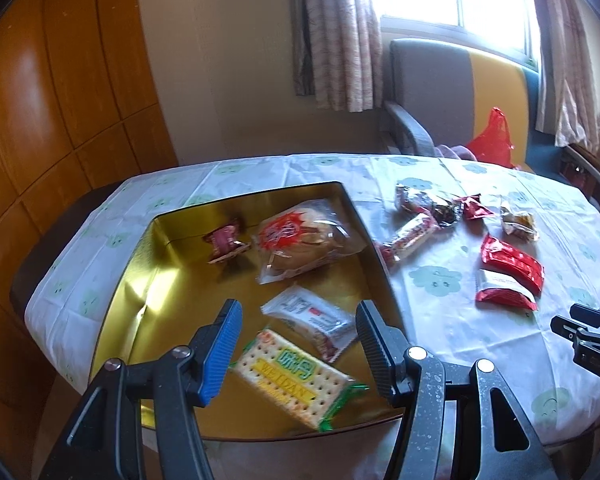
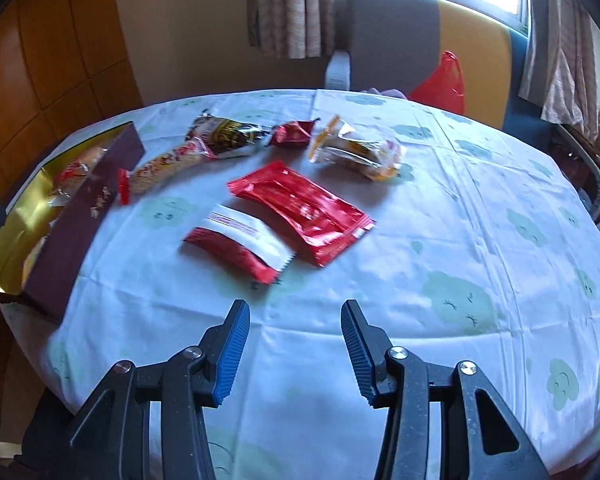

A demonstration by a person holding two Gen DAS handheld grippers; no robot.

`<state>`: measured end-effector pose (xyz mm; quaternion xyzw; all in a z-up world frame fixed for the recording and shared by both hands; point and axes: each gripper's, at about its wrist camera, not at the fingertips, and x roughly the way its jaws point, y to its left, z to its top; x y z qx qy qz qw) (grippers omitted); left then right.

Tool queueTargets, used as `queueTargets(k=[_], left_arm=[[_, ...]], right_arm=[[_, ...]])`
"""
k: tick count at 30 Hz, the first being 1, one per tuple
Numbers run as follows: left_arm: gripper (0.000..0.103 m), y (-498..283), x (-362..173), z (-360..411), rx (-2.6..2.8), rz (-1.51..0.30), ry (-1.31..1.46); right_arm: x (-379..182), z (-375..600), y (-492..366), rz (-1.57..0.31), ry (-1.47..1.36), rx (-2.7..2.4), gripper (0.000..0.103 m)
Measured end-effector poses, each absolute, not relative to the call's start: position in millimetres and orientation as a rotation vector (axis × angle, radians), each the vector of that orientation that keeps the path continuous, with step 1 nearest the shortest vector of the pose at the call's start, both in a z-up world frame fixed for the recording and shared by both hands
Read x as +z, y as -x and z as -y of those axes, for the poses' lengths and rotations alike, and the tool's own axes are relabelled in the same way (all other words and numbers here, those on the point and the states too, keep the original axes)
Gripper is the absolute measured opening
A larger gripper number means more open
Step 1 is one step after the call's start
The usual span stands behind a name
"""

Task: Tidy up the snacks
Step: 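Move the right tool back toward the remaining snacks, then grasp the rice-cracker bar with the left tool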

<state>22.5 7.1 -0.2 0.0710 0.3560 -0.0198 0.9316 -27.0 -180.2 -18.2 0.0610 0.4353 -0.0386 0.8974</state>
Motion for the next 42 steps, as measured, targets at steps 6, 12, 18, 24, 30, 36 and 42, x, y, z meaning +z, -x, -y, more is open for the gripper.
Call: queueTargets(k=[6, 12, 18, 24, 30, 36, 42], left_arm=[[0.060, -27, -2, 12, -0.089, -0.742, -0.180], [0.060, -39, 0, 34, -0.178, -0.763, -0.207], [0.060, -60, 1, 59, -0.277, -0.794, -0.267], [0.064, -107, -6, 88, -0.347, -0.852, -0.326], [0.072, -162, -34, 115, -0.349, -0.940, -0.401], [0.071, -199, -67, 133, -0.343, -1.018, -0.491], [0.028, -203, -81, 144, -0.359, -1.085, -0.520]], right_arm=[[-27, 191, 28, -0.919, -0.148, -0.104, 0.049], [-35, 197, 28, -0.940, -0.169, -0.111, 0.049], [-37, 196, 30, -0.933, -0.164, -0.099, 0.051], [-37, 196, 30, -0.924, -0.171, -0.087, 0.054], [-37, 196, 30, -0.920, -0.162, -0.067, 0.058], [-38, 196, 29, -0.917, -0.155, -0.043, 0.061], [-39, 197, 27, -0.910, -0.158, -0.033, 0.063]])
